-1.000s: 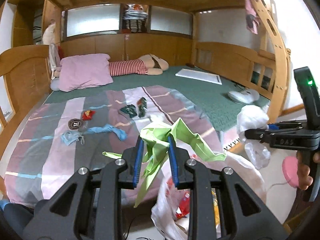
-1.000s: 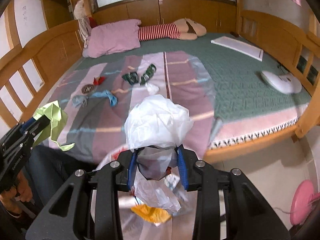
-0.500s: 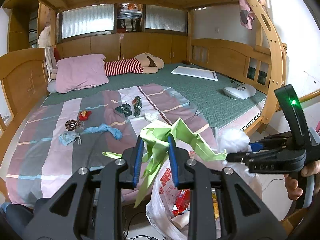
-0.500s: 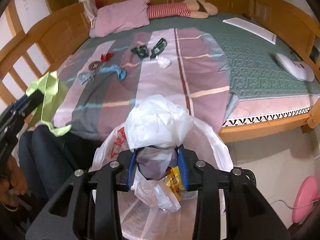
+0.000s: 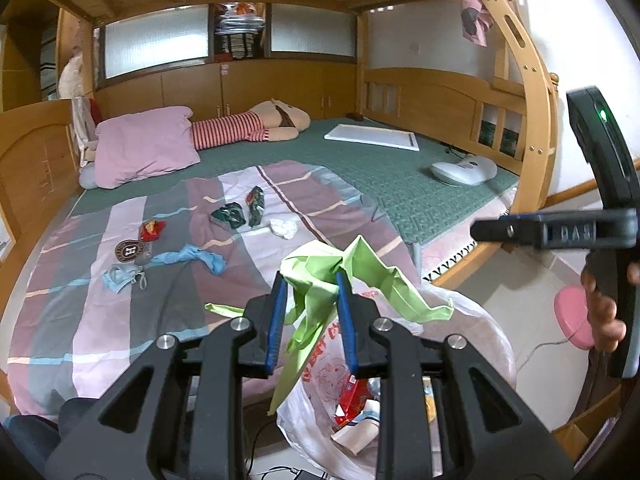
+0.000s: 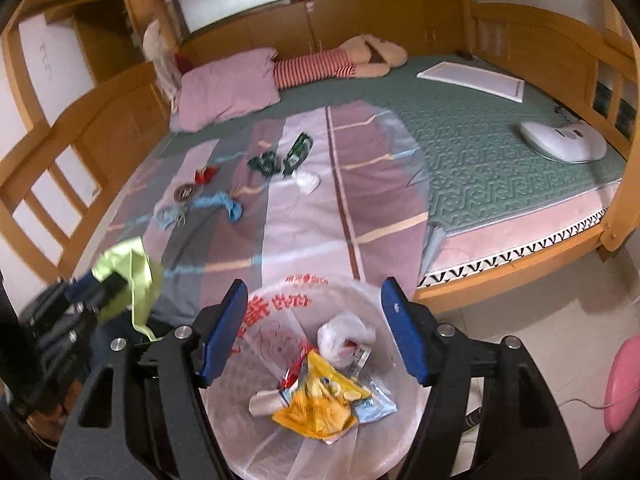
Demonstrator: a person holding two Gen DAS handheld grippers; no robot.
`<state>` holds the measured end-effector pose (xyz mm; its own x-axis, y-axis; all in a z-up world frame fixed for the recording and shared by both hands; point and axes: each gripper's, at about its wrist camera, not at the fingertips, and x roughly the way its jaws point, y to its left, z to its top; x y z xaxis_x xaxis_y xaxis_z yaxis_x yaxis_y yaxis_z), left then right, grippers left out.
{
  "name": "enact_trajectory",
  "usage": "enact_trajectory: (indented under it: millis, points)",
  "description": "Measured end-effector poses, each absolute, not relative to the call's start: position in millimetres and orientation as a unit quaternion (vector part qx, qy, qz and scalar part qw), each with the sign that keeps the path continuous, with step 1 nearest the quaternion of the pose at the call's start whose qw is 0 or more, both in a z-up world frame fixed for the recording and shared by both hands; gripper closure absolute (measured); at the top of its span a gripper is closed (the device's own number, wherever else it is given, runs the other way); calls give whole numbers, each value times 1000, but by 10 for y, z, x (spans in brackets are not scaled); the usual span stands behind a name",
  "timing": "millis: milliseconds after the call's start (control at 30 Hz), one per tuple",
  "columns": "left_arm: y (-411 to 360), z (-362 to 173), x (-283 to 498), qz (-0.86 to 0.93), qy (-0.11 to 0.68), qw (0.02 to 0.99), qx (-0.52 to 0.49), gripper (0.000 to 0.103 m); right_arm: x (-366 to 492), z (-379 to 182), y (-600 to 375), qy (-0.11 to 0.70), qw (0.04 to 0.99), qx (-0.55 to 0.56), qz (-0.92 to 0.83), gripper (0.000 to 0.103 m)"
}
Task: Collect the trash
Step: 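Carry the green paper and white plastic bag over the trash bag and open both tools, then grasp the light blue mask with the left tool while the right tool grasps the blue knotted cloth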
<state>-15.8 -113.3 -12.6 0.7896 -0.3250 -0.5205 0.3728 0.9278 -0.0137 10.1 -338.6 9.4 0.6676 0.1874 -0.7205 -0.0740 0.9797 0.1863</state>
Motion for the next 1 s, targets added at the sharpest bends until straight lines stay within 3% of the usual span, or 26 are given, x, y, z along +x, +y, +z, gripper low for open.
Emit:
enact_trajectory:
  millis: [233, 300, 367, 467, 1000]
  points:
    - [-1309, -258, -169, -239, 295, 923, 57, 75, 130, 70, -3423, 403, 909, 81, 65, 34]
    - [-1355, -285, -200, -250, 295, 920, 63, 50, 138, 56, -3411, 405, 908, 82, 65, 34]
    - [-1374, -274, -233, -255, 290, 920, 64, 37, 142, 39, -3406, 407, 907, 83, 66, 34]
    - [-1394, -268, -256, -259, 285, 921, 65, 29, 154, 22, -3406, 409, 906, 85, 66, 34]
    - [-1220, -326, -148, -211, 289, 932, 51, 18, 226, -84, -3327, 420, 901, 83, 64, 34]
